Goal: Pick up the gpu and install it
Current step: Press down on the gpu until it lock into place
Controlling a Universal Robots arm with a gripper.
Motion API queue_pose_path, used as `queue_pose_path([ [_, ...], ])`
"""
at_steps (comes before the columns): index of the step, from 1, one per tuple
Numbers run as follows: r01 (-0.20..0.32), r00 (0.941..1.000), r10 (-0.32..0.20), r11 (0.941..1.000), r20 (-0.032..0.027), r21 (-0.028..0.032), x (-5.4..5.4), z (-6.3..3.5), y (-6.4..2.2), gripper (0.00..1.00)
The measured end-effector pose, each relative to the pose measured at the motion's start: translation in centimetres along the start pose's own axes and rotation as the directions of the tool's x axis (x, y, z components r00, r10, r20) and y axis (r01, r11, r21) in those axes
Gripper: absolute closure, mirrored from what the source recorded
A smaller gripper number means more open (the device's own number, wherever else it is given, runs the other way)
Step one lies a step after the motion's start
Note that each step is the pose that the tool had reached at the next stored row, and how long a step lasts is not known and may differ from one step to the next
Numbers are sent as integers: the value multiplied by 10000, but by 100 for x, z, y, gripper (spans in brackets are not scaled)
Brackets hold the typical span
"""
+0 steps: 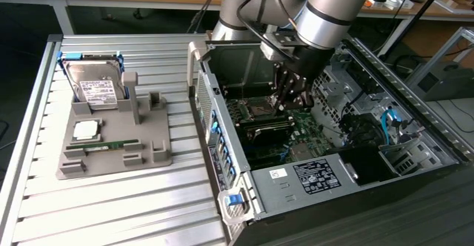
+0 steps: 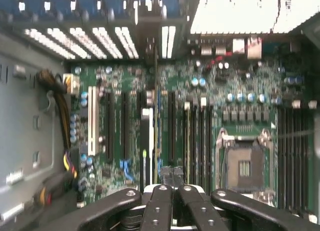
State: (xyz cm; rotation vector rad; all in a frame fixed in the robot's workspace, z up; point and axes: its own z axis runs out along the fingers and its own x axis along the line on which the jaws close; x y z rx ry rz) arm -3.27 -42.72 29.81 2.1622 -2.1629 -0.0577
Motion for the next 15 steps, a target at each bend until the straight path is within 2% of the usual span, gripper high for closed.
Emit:
queue_pose_path([
  [7, -1, 10000, 1, 10000, -4, 1, 5, 141, 325, 89],
  [15, -2, 10000, 2, 10000, -27, 2, 54, 218, 563, 89],
])
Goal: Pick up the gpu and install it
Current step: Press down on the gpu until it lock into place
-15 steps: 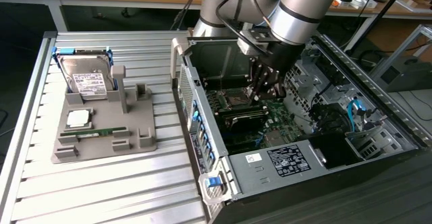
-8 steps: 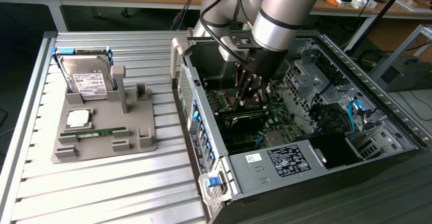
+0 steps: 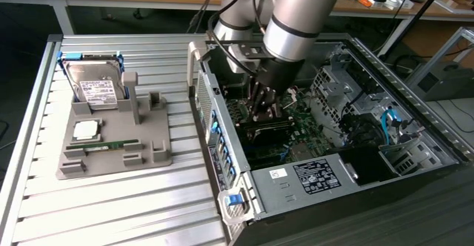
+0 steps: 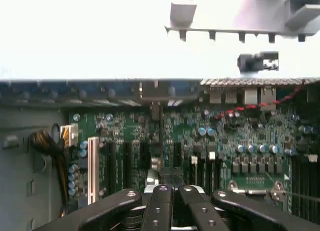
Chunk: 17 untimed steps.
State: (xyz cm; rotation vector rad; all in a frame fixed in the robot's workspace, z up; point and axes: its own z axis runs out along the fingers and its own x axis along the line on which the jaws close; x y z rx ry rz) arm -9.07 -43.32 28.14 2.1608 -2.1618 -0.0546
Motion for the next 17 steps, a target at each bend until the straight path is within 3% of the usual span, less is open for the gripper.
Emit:
queue_pose_path([
  [3, -1, 10000, 1, 10000, 0, -1, 25, 17, 60, 89],
  [17, 1, 10000, -1, 10000, -4, -1, 49, 77, 174, 89],
])
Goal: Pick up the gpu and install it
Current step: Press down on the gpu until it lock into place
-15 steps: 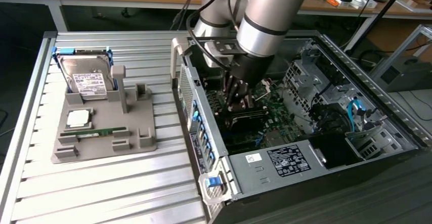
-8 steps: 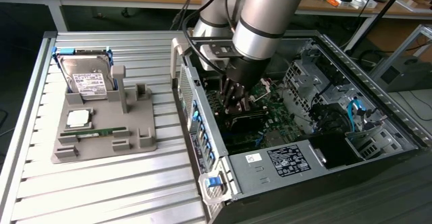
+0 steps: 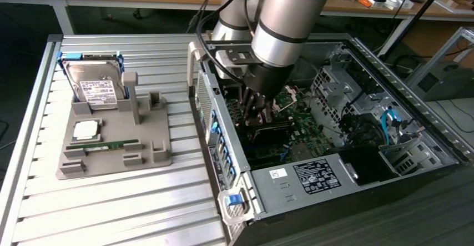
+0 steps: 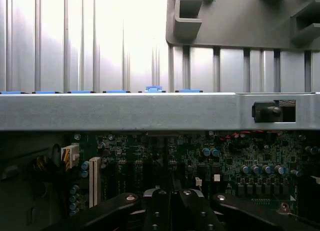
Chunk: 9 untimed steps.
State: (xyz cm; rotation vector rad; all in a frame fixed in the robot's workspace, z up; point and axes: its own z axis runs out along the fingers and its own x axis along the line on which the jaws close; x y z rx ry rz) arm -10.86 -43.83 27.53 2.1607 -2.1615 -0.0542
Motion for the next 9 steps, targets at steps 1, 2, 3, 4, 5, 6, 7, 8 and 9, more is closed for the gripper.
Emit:
queue_pose_path([
  [1, 0, 10000, 0, 10000, 1, 1, 5, 5, 7, 89],
  [2, 1, 10000, -1, 10000, 4, 1, 11, 8, 12, 89],
  [3, -1, 10000, 1, 10000, 10, 3, 21, 14, 22, 89],
  [4, 0, 10000, 0, 10000, 6, 3, 27, 14, 25, 89],
  [5, -1, 10000, 1, 10000, 7, 2, 41, 18, 38, 89],
  [6, 0, 10000, 0, 10000, 5, 0, 45, 19, 42, 89],
  [7, 0, 10000, 0, 10000, 3, 0, 47, 21, 43, 89],
  [8, 0, 10000, 0, 10000, 2, 0, 54, 25, 47, 89],
  [9, -1, 10000, 1, 10000, 2, -1, 64, 30, 51, 89],
])
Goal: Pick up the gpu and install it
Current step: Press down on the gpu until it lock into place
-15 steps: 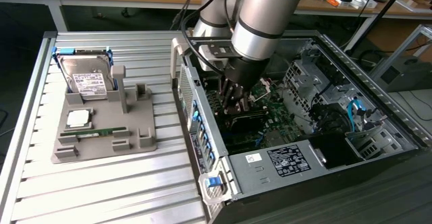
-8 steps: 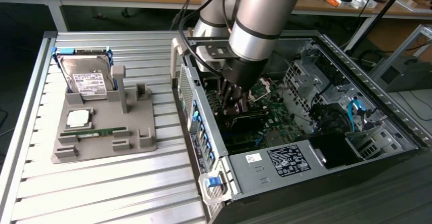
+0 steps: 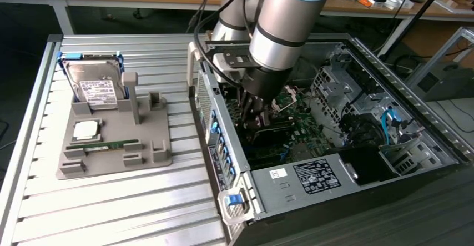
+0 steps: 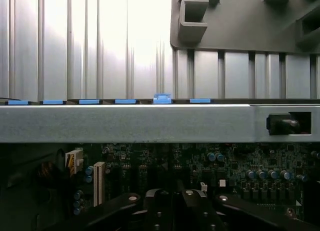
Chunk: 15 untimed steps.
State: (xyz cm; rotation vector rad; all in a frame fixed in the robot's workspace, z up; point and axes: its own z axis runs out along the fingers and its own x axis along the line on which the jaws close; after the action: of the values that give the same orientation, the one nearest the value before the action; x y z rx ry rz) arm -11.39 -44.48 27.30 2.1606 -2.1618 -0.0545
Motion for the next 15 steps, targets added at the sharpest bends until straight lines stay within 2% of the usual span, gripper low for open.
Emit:
queue_pose_path([
  [8, 4, 10000, -4, 10000, -8, -4, 24, 28, 1, 89],
  [11, 6, 10000, -6, 10000, 0, 0, 27, 57, -3, 89],
  [14, 5, 10000, -5, 10000, 9, -1, 28, 52, -3, 89],
  [15, 5, 10000, -5, 10000, 29, 9, 27, 32, -2, 89],
])
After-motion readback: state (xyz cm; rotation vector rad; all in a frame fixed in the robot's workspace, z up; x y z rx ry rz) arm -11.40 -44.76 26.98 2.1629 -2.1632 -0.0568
